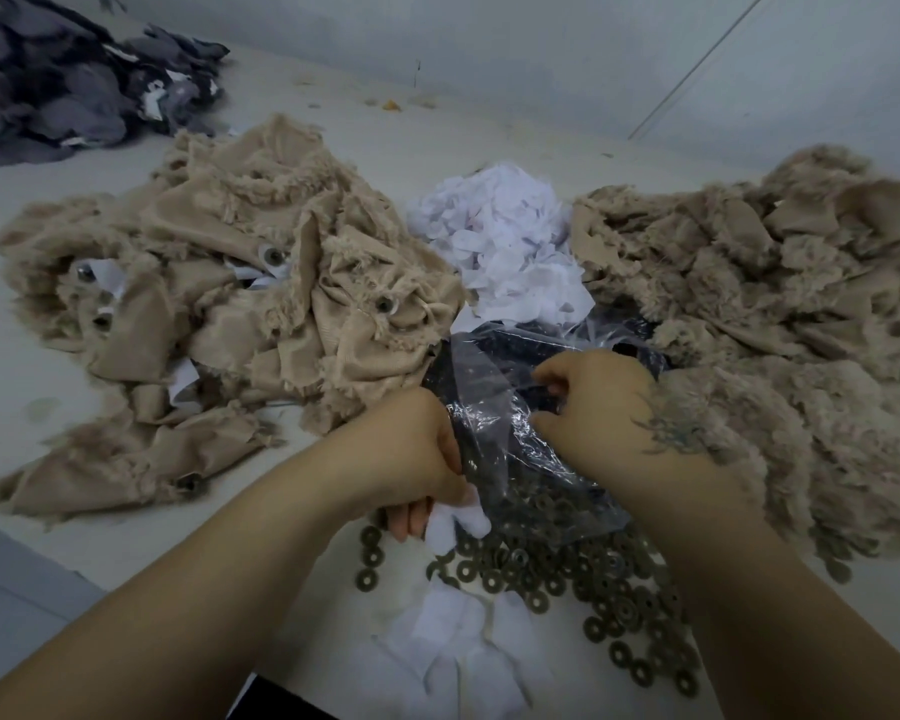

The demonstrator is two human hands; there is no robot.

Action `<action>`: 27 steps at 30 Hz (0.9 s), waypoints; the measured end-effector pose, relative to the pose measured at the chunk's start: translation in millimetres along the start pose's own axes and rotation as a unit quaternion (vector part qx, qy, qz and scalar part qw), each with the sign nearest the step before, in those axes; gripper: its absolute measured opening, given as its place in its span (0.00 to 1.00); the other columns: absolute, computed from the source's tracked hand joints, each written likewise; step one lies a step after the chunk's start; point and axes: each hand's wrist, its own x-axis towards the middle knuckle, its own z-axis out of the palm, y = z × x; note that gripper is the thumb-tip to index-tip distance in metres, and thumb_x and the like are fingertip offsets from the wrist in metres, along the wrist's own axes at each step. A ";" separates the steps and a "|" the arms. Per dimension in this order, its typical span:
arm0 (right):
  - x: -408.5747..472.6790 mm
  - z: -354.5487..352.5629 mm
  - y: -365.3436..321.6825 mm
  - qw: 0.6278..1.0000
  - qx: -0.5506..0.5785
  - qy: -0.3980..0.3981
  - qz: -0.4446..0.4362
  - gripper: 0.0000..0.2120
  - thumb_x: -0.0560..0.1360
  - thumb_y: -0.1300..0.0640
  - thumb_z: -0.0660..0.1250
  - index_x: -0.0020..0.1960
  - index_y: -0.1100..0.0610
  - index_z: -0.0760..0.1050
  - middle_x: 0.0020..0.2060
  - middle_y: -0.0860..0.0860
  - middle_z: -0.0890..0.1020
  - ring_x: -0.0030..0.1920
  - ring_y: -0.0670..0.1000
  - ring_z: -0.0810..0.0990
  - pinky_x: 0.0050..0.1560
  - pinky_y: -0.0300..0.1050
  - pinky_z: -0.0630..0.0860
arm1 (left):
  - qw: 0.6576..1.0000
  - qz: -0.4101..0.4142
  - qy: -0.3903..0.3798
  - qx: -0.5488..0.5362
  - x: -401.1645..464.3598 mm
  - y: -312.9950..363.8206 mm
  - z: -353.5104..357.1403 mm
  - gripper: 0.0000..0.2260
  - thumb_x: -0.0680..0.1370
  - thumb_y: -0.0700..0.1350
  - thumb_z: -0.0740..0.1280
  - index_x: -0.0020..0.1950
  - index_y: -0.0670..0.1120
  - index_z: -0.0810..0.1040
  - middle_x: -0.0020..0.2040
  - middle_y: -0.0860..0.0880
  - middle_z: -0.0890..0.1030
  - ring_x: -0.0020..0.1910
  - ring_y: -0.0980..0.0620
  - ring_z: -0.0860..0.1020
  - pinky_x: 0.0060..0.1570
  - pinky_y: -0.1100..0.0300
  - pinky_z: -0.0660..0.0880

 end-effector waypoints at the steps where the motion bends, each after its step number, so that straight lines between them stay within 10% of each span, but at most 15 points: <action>1: 0.1 0.7 -1.0 1.000 0.006 0.005 -0.007 0.18 0.70 0.51 0.75 0.60 0.49 0.81 0.43 0.48 0.84 0.41 0.49 0.81 0.45 0.46 0.81 | 1.000 -0.005 0.002 0.025 2.0 -0.3 2.2 0.07 0.74 0.41 0.75 0.46 0.38 0.81 0.26 0.41 0.81 0.20 0.49 0.76 0.22 0.61 0.73; 7: -6.9 -0.6 -3.2 1.000 0.019 -0.023 0.007 0.17 0.71 0.48 0.76 0.59 0.48 0.81 0.40 0.44 0.81 0.41 0.46 0.79 0.42 0.39 0.74 | 0.997 0.020 0.050 0.056 6.1 -2.9 9.7 0.04 0.74 0.38 0.73 0.42 0.44 0.80 0.27 0.41 0.80 0.18 0.51 0.74 0.21 0.63 0.71; 14: -8.6 -3.4 -0.5 0.999 0.039 -0.001 0.014 0.14 0.71 0.50 0.76 0.56 0.51 0.82 0.33 0.40 0.75 0.40 0.47 0.79 0.47 0.45 0.80 | 0.985 0.066 0.068 -0.144 -4.5 0.1 -17.6 0.04 0.74 0.34 0.73 0.39 0.40 0.84 0.27 0.40 0.78 0.19 0.52 0.72 0.17 0.64 0.67; 20: -9.9 -0.8 -4.2 0.999 0.043 -0.008 0.015 0.11 0.71 0.49 0.75 0.52 0.50 0.82 0.34 0.42 0.80 0.38 0.45 0.79 0.46 0.44 0.80 | 0.960 0.082 -0.255 -0.080 -26.3 3.7 -12.2 0.05 0.79 0.35 0.65 0.51 0.36 0.81 0.32 0.42 0.82 0.25 0.49 0.80 0.25 0.59 0.78; 27: -8.6 0.1 1.1 0.999 0.047 -0.011 0.022 0.12 0.71 0.48 0.76 0.53 0.50 0.82 0.34 0.42 0.79 0.39 0.45 0.79 0.45 0.43 0.79 | 0.992 0.105 -0.042 -0.060 -11.7 15.4 1.1 0.04 0.79 0.36 0.66 0.47 0.40 0.80 0.31 0.42 0.80 0.21 0.51 0.74 0.21 0.63 0.71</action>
